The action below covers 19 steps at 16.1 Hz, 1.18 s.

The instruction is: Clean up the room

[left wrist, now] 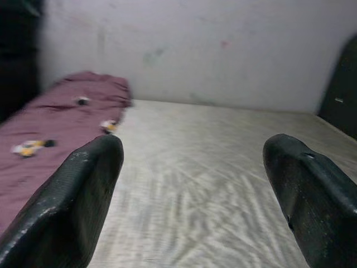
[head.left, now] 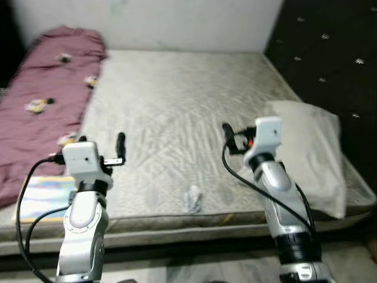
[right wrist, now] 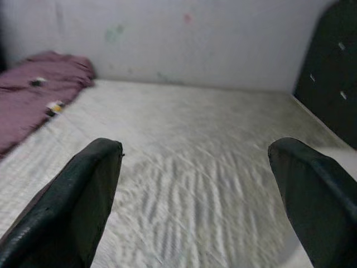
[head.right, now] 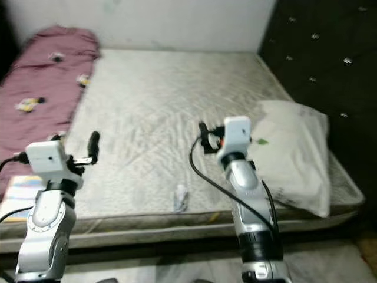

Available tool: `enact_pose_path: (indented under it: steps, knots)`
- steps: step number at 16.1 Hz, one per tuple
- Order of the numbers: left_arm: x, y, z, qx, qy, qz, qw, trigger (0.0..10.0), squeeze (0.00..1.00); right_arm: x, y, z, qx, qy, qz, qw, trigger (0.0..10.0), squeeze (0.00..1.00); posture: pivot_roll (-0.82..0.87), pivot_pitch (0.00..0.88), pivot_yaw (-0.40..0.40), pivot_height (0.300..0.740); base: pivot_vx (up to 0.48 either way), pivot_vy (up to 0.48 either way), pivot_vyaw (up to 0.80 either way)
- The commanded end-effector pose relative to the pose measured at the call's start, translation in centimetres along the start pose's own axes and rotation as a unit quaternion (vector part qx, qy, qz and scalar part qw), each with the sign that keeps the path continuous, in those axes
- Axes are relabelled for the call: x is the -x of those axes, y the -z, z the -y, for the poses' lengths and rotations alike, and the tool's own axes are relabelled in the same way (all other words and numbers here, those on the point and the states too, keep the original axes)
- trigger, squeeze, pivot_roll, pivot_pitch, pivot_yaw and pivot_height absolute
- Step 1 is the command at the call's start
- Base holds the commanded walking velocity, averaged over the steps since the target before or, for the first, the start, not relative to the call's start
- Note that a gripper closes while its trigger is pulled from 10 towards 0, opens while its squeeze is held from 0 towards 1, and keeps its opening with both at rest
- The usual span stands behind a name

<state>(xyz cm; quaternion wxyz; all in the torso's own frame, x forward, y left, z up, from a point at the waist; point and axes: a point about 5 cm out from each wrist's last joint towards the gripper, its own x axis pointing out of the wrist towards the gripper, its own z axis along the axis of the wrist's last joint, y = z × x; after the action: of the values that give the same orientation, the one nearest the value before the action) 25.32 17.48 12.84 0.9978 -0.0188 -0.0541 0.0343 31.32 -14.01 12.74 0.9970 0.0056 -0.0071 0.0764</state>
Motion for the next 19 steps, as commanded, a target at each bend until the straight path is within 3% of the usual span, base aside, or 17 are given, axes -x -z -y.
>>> enact_pose_path:
  steps: [1, 4, 8, 19]
  knots:
    - [0.5, -0.3, 0.0, 0.002, 0.007, 0.001, 1.0, 10.0, 0.0, 0.0, -0.5, -0.3, -0.004, 0.001, 0.01, 1.0, 10.0, 0.0, 0.0, 0.0, -0.053, 0.74, 0.352, 0.0, 0.0]
    - [1.1, 0.1, -0.2, -0.005, 0.012, -0.016, 1.0, 10.0, 0.0, 0.4, 0.0, -0.9, -0.012, -0.004, -0.003, 1.0, 10.0, 0.0, 0.01, 0.0, -0.052, 0.74, 0.354, 0.0, 0.0]
    - [2.0, 0.4, 0.0, -0.006, 0.019, -0.034, 0.999, 10.0, 0.0, 1.0, 0.6, -0.6, -0.014, 0.011, -0.016, 1.0, 10.0, 0.0, 0.02, 0.0, -0.038, 0.74, 0.31, 0.0, 0.0]
    - [1.7, 0.6, 0.3, -0.006, 0.015, -0.043, 0.999, 10.0, 0.0, 1.7, 0.8, -0.1, -0.009, 0.025, -0.025, 0.999, 10.0, 0.0, -0.01, 0.0, -0.021, 0.74, 0.0, 0.0, -0.13]
